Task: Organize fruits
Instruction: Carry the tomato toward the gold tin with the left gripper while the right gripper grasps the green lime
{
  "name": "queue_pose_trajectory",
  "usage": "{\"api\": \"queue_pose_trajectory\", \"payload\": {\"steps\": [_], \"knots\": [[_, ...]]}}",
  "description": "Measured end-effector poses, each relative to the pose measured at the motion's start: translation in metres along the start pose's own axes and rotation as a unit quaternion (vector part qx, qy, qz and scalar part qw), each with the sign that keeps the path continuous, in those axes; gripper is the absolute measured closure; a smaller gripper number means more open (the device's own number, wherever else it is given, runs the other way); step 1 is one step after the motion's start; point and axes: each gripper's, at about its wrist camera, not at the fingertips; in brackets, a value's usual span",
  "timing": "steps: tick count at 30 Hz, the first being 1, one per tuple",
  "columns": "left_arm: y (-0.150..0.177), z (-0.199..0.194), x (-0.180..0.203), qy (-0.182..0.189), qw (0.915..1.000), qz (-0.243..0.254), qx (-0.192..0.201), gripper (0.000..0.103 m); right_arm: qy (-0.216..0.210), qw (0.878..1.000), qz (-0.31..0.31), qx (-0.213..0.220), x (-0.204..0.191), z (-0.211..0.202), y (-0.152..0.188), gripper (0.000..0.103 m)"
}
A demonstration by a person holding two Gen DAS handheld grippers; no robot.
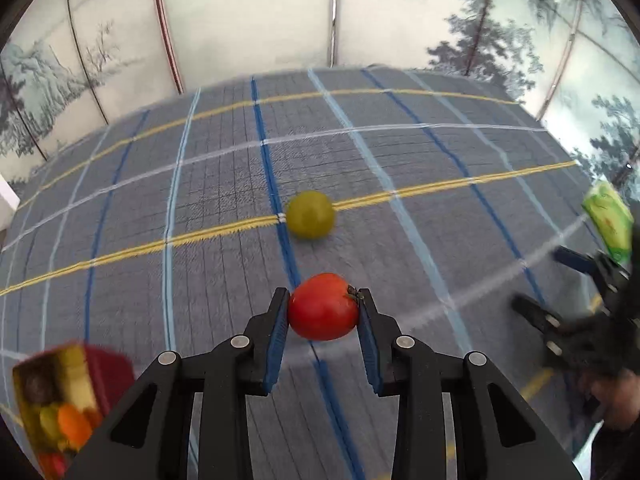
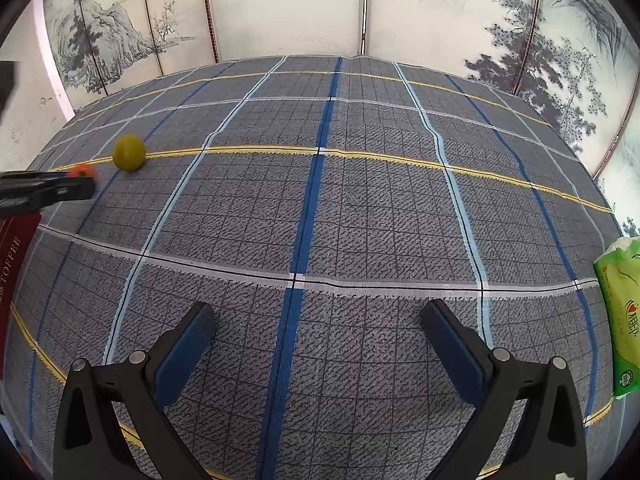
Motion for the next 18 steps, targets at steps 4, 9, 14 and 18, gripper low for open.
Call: {"api": "queue_pose_trajectory", "payload": {"steps": [4,9,14,18], "knots": [[0.025,-0.040,0.009,-0.008,0.9996,0.008,0.027,0.069,0.000,1.000,0.001,0.000,0.001,0.001,0.000,0.000],[0.047,-0.077,0.002,-0.016,0.9981,-0.001,0.059,0.069,0.000,1.000,0.002,0.000,0.001,0.001,0.000,0.000],[0.063,-0.100,-0.013,-0.027,0.9965,-0.014,0.078,0.068,0.002,1.000,0.007,0.000,0.003,0.000,0.001,0.000],[0.074,-0.113,-0.027,-0.039,0.9949,-0.021,0.090,0.068,0.001,1.000,0.006,0.000,0.003,-0.001,0.003,0.000]]}}
Point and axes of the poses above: each gripper's, at about its wrist camera, not at the fingertips, and z roughly the way its jaws point, x to its right, y to its underside, and after that the axes turned 11 degrees about -z, right-handed
